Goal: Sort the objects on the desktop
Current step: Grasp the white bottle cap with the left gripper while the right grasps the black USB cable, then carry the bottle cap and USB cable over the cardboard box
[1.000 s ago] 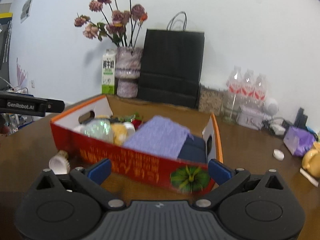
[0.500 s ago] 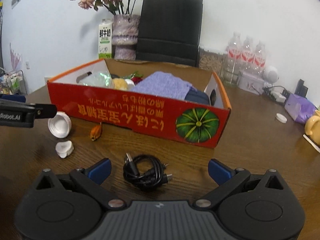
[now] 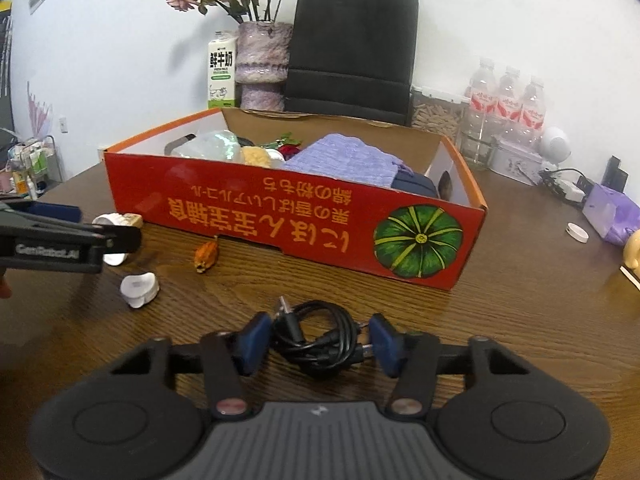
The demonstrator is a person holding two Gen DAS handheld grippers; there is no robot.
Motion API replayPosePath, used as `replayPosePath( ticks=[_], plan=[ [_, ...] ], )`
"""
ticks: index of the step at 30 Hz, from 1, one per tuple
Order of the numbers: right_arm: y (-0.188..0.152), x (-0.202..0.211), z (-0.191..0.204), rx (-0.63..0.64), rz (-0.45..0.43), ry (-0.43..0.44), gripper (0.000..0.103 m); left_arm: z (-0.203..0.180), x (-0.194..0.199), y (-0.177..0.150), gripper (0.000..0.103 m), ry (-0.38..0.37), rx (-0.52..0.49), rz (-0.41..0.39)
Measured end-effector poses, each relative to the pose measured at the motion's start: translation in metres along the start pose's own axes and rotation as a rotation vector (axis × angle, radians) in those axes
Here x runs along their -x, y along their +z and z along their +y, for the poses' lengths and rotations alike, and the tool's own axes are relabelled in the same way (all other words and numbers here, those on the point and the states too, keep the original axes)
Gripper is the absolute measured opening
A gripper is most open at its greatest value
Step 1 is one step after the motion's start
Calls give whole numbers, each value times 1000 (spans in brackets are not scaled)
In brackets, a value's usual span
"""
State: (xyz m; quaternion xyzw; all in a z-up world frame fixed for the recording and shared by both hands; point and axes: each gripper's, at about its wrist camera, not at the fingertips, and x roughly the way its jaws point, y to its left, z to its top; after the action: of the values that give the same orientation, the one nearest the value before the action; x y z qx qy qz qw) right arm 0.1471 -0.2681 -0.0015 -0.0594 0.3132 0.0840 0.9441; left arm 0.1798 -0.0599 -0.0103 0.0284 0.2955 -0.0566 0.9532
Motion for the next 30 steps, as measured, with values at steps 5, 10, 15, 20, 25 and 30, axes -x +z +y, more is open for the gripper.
replayPosePath(
  ticks=[5, 10, 15, 20, 25, 30],
  plan=[
    [-1, 2, 2, 9, -6, 10, 51, -3, -3, -2, 41, -18, -1, 10],
    [0, 2, 3, 12, -8, 15, 51, -5, 0, -2, 41, -16, -14, -4],
    [0, 3, 4, 13, -9, 19, 51, -5, 2, -2, 41, -19, -12, -11],
    [1, 6, 6, 17, -21, 26, 50, -3, 7, 0, 41, -21, -11, -24],
    [4, 13, 6, 16, -47, 29, 49, -2, 15, 4, 41, -30, -9, -49],
    [11, 24, 5, 23, -86, 28, 49, 0, 24, 12, 41, -35, -3, -89]
  ],
)
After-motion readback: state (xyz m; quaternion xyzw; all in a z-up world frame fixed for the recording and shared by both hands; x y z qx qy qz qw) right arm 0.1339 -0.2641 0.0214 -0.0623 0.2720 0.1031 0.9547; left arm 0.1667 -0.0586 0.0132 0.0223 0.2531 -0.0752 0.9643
